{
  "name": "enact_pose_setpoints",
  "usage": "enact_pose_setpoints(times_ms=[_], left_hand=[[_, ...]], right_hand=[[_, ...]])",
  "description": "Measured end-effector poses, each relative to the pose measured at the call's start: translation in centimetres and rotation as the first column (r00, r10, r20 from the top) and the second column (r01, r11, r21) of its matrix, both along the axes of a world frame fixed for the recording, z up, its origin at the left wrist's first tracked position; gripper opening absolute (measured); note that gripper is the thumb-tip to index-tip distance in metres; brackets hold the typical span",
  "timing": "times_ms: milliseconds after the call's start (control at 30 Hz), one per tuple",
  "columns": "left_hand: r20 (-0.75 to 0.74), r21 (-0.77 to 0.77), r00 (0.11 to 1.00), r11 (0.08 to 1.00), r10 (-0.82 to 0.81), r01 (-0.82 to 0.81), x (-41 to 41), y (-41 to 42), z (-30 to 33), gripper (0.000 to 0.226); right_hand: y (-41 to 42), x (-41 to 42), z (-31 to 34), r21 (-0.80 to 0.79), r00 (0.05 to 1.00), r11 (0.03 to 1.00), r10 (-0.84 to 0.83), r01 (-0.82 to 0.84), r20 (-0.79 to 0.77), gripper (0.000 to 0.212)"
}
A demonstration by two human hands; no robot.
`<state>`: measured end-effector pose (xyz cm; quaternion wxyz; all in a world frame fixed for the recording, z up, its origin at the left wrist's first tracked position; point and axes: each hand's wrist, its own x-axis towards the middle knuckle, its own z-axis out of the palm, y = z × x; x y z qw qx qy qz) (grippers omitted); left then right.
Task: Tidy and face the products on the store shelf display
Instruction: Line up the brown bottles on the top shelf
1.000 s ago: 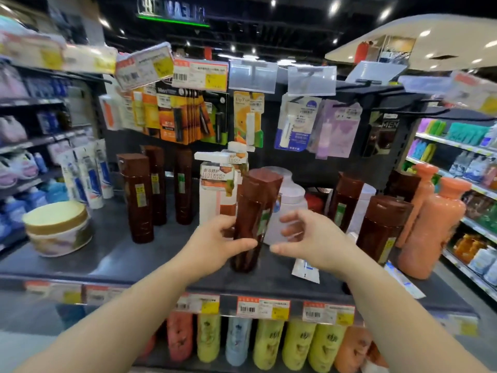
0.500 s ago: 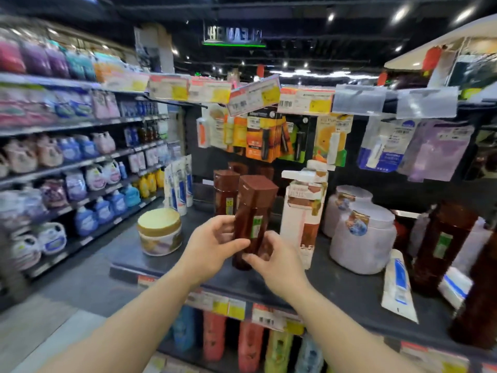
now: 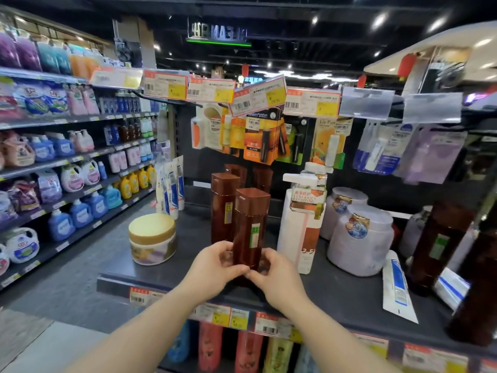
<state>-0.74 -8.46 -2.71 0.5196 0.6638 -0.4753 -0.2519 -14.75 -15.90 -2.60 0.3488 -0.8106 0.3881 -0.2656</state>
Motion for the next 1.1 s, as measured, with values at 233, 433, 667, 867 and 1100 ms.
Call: enact_pose_setpoints(times_ms=[233,433,667,867,1100], left_hand=[[0.095,-0.031,0.989,0.993,0.116,-0.114,-1.1,-4.0,-0.7,0.044],[0.125,-0.005,0.981,0.989,0.146,-0.147,-1.4,-4.7,-0.6,0.049],[0.378,0.115,0.924,0.987,0.058,-0.109,0.4,-1.0,-0.1,0.046],[0.57,0.389,0.749,0.914,-0.336,0.114,0.5,-0.9,-0.6,0.043],[0.61,0.379,0.702,0.914,-0.367,0.148,0.8,-2.2,-0.9,0.044]], right_hand=[[-1.2,-1.3,0.6,0.07,0.999,0.996,-0.053,0.052,0.009,0.054],[-1.7,-2.0,0.3,0.111,0.999,0.993,-0.024,0.029,-0.047,0.059],[-1.9,-2.6,0.1,-0.1,0.971,0.987,0.103,-0.127,-0.215,0.045],[-2.2,-1.3,0.2,-0.157,0.891,0.955,0.166,-0.252,-0.422,0.045],[-3.0,-0.2,-0.1,-0.164,0.883,0.964,0.113,-0.209,-0.456,0.043]])
